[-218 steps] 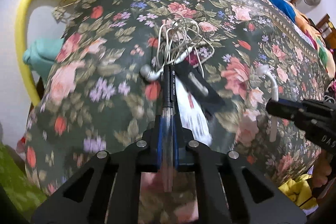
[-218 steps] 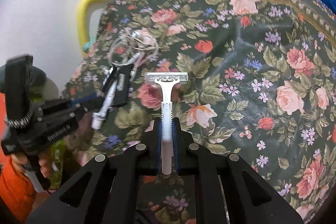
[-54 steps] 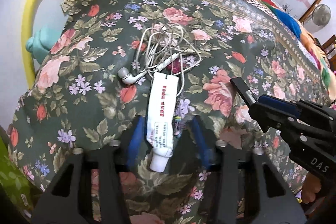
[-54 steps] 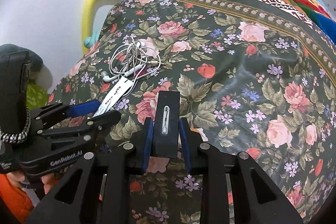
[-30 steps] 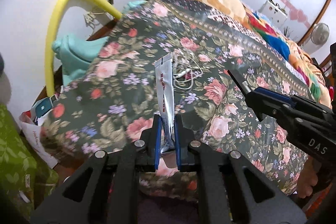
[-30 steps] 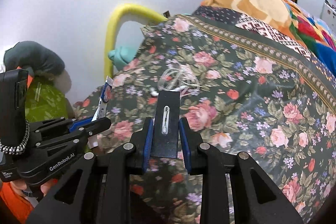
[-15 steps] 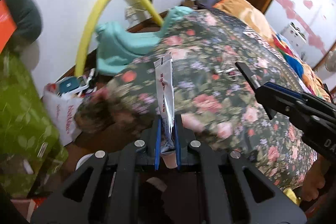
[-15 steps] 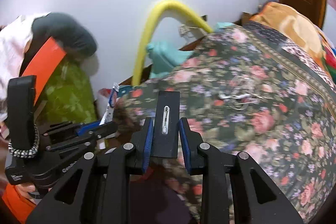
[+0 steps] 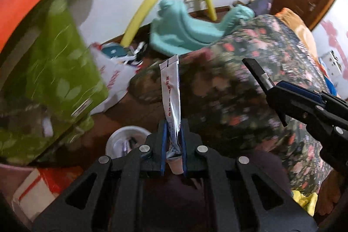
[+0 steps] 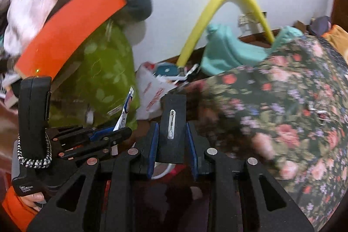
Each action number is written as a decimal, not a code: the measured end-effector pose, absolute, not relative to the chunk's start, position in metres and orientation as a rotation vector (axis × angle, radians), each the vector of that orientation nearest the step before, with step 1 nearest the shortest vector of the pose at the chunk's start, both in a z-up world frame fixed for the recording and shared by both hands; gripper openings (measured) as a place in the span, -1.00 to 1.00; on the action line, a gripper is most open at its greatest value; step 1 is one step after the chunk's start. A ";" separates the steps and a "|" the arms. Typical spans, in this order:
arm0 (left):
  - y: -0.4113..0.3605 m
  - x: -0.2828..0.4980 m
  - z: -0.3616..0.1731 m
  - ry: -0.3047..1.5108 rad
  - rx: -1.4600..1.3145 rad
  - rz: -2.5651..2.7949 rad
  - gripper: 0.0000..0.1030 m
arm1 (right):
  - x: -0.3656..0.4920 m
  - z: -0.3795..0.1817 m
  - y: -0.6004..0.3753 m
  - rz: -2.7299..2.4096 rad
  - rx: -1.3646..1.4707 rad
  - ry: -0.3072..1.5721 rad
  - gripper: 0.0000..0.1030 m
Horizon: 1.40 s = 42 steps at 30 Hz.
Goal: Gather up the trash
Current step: 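Carry both items down to the white bowl and open both grippers, then move both tools back over the remaining items on the bed cover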
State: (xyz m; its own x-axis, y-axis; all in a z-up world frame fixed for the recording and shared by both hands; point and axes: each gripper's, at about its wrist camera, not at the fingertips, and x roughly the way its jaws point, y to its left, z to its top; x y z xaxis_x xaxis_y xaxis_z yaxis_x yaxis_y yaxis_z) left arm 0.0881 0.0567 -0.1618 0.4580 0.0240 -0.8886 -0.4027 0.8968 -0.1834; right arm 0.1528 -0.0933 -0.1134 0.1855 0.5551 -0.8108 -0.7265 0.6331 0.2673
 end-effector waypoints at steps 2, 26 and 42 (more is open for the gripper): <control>0.070 0.078 -0.174 1.088 -0.428 0.294 -0.80 | 0.145 -0.122 -0.078 0.929 -0.219 1.065 -0.55; 0.154 0.039 -0.297 1.290 -0.690 0.412 -0.76 | 0.117 -0.233 0.046 1.031 -0.388 1.373 -0.54; 0.140 0.037 -0.260 1.248 -0.605 0.404 -0.66 | 0.119 -0.200 0.016 1.005 -0.408 1.280 -0.31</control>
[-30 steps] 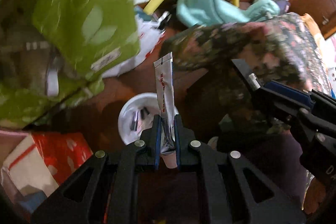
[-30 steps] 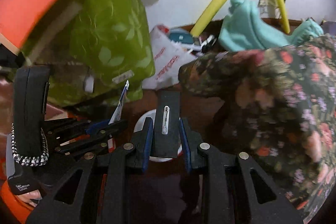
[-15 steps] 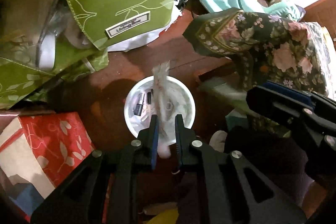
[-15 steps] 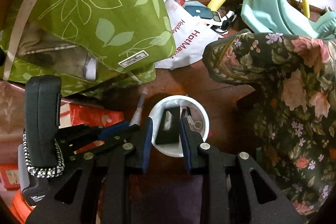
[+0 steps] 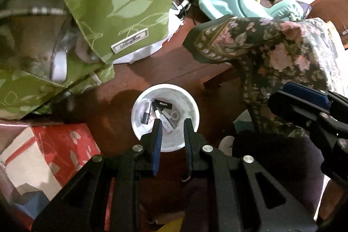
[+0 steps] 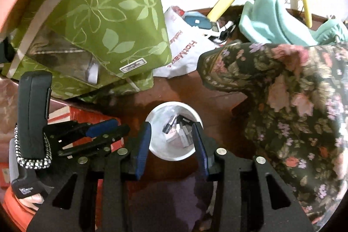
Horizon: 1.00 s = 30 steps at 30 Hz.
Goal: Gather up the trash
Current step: 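Move both tools back over the remaining items on the bed cover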
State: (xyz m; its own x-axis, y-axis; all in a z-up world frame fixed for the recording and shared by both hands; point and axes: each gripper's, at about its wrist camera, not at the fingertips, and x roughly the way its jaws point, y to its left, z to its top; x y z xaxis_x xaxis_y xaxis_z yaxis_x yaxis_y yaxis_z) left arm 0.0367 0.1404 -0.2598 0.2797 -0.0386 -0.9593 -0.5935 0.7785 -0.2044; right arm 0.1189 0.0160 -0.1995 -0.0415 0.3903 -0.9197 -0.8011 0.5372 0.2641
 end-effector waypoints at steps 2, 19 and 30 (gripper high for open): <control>0.135 0.039 -0.251 1.237 -0.584 0.399 -0.66 | 0.120 -0.193 0.009 1.005 -0.390 1.267 -0.31; 0.027 0.143 -0.159 1.119 -0.370 0.233 -0.13 | 0.213 -0.125 -0.139 0.769 -0.158 1.072 -0.31; -0.088 0.266 -0.123 1.070 -0.245 -0.014 0.23 | 0.291 -0.106 -0.298 0.475 -0.068 0.975 0.17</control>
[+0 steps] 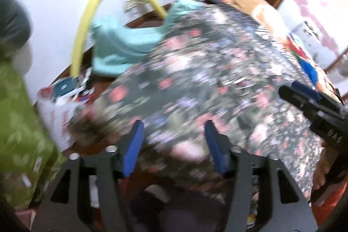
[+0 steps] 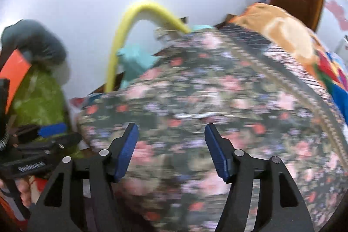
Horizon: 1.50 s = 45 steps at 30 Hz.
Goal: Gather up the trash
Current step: 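Move both tools back over the remaining items on the bed cover, then grasp the white earphones with left gripper while right gripper grasps pink sparkly clip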
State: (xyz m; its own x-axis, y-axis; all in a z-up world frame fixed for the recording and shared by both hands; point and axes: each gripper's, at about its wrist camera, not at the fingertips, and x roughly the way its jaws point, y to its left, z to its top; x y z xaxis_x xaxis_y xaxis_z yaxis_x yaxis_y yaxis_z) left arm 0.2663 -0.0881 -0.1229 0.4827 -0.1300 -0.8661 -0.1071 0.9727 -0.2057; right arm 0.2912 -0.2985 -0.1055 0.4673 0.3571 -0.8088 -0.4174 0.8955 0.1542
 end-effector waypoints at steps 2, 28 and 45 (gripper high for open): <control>-0.113 0.294 -0.124 1.071 -0.232 -0.059 0.28 | 0.303 -0.110 -0.324 0.440 -0.044 0.990 0.17; -0.211 0.422 -0.190 1.124 -0.043 -0.232 -0.94 | 0.352 -0.187 -0.394 0.364 0.075 1.139 0.17; -0.120 0.350 -0.180 1.114 -0.120 -0.080 -0.94 | 0.378 -0.224 -0.297 0.450 -0.143 1.124 -0.27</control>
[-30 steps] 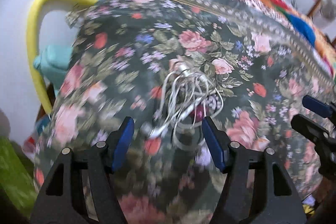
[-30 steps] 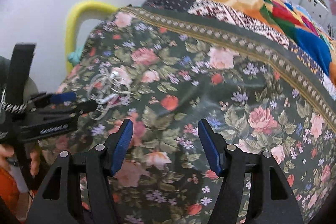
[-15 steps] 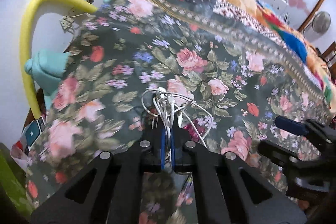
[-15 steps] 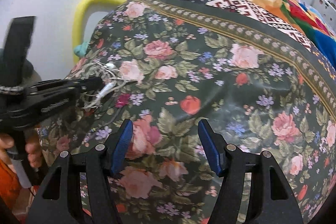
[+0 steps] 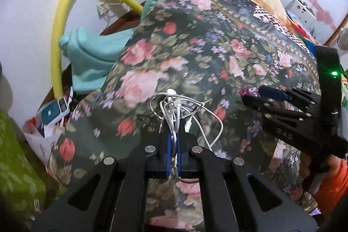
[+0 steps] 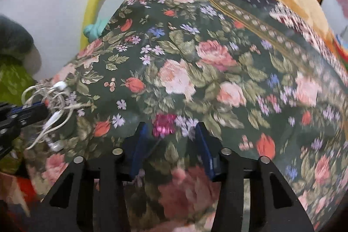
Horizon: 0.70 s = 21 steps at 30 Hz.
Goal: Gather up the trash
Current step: 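Grasp the white earphones with left gripper while right gripper grasps pink sparkly clip, then carry the earphones and pink clip down to the white bowl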
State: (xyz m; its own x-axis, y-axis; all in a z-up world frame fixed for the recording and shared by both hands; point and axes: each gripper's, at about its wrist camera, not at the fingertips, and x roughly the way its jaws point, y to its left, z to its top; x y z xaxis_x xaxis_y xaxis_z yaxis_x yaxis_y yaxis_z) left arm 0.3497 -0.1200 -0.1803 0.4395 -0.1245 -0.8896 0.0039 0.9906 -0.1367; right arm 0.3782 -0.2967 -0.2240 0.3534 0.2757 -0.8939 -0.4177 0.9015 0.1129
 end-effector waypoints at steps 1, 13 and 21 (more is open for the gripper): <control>-0.118 0.348 -0.181 1.114 -0.125 -0.075 -0.94 | 0.378 -0.225 -0.292 0.447 -0.161 1.119 -0.44; -0.105 0.317 -0.159 1.070 -0.167 -0.050 -0.94 | 0.363 -0.177 -0.279 0.505 -0.087 1.087 -0.63; -0.082 0.275 -0.129 1.019 -0.188 -0.004 -0.94 | 0.327 -0.122 -0.255 0.562 -0.099 0.990 -0.63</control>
